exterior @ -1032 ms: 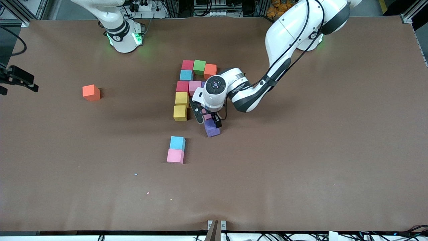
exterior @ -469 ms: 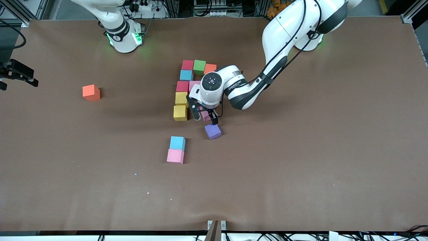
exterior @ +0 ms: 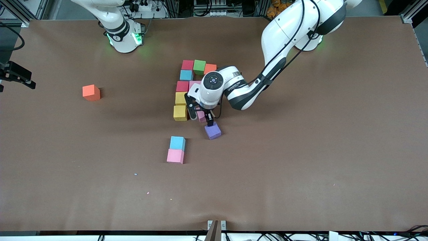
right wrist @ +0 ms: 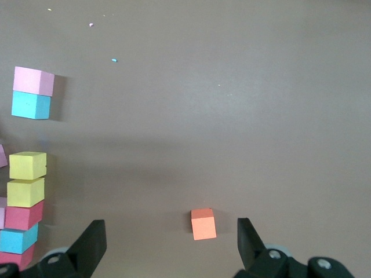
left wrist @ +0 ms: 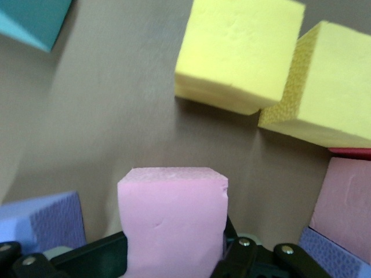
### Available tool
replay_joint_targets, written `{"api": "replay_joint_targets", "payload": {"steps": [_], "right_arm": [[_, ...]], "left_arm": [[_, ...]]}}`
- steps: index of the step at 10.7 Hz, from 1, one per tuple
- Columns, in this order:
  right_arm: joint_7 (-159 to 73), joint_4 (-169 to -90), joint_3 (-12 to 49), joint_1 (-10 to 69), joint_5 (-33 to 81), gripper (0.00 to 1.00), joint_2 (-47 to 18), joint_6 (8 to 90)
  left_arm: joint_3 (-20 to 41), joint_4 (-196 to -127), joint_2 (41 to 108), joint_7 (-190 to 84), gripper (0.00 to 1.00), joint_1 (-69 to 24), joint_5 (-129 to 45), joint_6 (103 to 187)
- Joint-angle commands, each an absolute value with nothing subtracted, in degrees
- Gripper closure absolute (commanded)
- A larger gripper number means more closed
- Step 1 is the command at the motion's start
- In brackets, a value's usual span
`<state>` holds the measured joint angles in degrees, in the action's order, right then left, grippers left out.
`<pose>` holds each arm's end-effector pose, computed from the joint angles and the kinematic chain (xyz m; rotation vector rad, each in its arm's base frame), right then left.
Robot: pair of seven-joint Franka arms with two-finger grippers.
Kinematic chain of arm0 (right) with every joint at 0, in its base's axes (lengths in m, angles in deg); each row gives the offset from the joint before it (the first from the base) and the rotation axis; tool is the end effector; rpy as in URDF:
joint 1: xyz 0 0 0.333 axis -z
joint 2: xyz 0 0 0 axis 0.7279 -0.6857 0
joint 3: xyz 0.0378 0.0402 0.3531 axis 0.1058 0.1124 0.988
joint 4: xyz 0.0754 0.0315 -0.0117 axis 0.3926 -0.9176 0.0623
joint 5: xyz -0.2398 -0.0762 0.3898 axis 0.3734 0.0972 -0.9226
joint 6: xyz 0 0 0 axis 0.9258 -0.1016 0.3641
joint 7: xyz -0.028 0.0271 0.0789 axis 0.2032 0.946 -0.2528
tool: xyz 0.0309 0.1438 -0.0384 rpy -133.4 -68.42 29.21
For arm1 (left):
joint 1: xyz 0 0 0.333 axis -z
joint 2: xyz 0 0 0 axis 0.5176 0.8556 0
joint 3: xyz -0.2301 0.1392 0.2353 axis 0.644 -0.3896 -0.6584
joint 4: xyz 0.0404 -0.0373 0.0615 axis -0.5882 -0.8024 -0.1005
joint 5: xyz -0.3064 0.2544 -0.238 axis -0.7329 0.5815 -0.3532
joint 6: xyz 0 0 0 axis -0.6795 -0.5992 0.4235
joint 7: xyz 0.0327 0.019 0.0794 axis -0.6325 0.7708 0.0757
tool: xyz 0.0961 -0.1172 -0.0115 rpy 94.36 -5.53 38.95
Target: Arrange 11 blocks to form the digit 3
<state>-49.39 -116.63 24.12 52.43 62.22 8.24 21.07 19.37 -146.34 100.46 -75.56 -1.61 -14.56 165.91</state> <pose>0.6245 -0.0614 0.6471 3.1210 0.1584 0.0161 0.5086 -0.6441 0.1299 2.3519 -1.8156 0.1444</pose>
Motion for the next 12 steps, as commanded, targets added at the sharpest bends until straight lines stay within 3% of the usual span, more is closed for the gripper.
{"api": "replay_joint_targets", "payload": {"steps": [1,4,8,12], "right_arm": [[-49.1,-114.9,25.0,53.0,63.6,0.00,6.9,20.6],[-49.2,-114.1,25.1,52.9,63.0,0.00,6.8,20.1],[-48.9,-114.1,25.2,52.1,63.6,0.00,7.6,17.6],[-49.0,-114.2,25.0,52.4,63.5,0.00,7.5,16.4]], "left_arm": [[18.9,-142.8,103.4,-79.4,0.42,0.1,-15.0,167.4],[18.9,-141.8,104.7,-83.5,0.49,1.6,-15.0,167.7],[18.8,-141.3,105.8,-83.5,0.47,1.6,-15.0,170.7],[18.4,-141.3,106.3,-83.5,0.32,1.6,-15.2,171.6]]}}
